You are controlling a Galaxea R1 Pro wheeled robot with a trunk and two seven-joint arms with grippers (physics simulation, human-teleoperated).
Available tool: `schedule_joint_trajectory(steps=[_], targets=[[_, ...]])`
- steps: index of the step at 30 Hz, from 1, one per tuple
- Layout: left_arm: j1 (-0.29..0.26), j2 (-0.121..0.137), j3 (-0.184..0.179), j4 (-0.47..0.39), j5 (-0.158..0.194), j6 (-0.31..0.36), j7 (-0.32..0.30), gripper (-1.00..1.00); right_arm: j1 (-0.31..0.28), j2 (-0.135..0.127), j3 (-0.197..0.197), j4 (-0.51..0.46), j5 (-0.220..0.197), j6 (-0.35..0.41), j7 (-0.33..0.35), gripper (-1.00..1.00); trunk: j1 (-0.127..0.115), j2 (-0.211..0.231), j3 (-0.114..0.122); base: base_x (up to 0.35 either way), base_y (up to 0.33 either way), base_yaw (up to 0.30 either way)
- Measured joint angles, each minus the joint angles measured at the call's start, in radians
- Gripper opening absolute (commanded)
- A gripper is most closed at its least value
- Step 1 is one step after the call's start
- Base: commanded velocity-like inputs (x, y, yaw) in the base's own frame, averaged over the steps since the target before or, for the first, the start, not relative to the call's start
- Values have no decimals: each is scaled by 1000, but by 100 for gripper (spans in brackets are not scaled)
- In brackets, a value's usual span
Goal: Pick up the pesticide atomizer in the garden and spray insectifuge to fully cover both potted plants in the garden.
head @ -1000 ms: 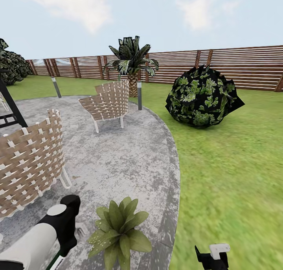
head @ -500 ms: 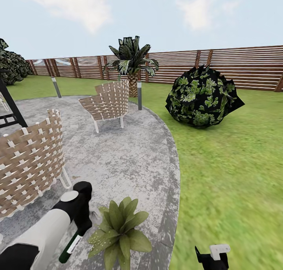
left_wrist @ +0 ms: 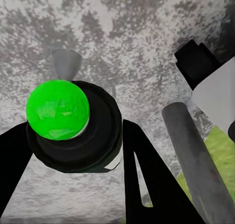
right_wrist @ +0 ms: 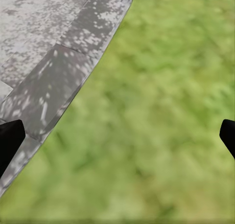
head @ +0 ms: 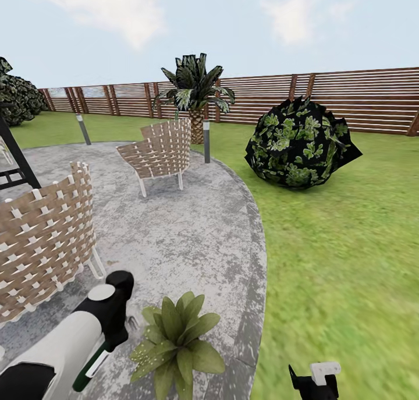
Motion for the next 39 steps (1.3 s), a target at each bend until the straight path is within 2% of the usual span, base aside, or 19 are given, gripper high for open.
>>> schedule_joint_trajectory(steps=[4,5,9,13,18,27,30,32,34,39], targets=[[6,2,1,24,0,0,9,-100,0,0,0,0,0,0,0,100,0,0,0,0,0,0],[6,1,2,46,0,0,18,-100,0,0,0,0,0,0,0,100,0,0,0,0,0,0],[5,-8,11,46,7,3,59,-100,0,0,0,0,0,0,0,100,0,0,0,0,0,0],[-1,-13,8,40,4,41,73,-100,1,0,0,0,0,0,2,100,0,0,0,0,0,0],[2,-8,14,55,11,47,143,-100,2,0,1,0,1,0,3,100,0,0,0,0,0,0],[7,-9,17,55,38,47,150,-100,2,0,1,0,2,0,2,100,0,0,0,0,0,0],[30,-7,16,57,57,48,161,-100,3,0,1,-1,1,0,1,100,0,0,0,0,0,0],[46,-6,16,57,105,47,217,-100,3,0,1,-1,0,0,2,100,0,0,0,0,0,0],[47,-7,15,57,136,47,229,-100,3,0,1,-2,0,0,3,100,0,0,0,0,0,0],[49,7,15,59,147,46,233,-100,2,0,1,-1,0,0,3,100,0,0,0,0,0,77]])
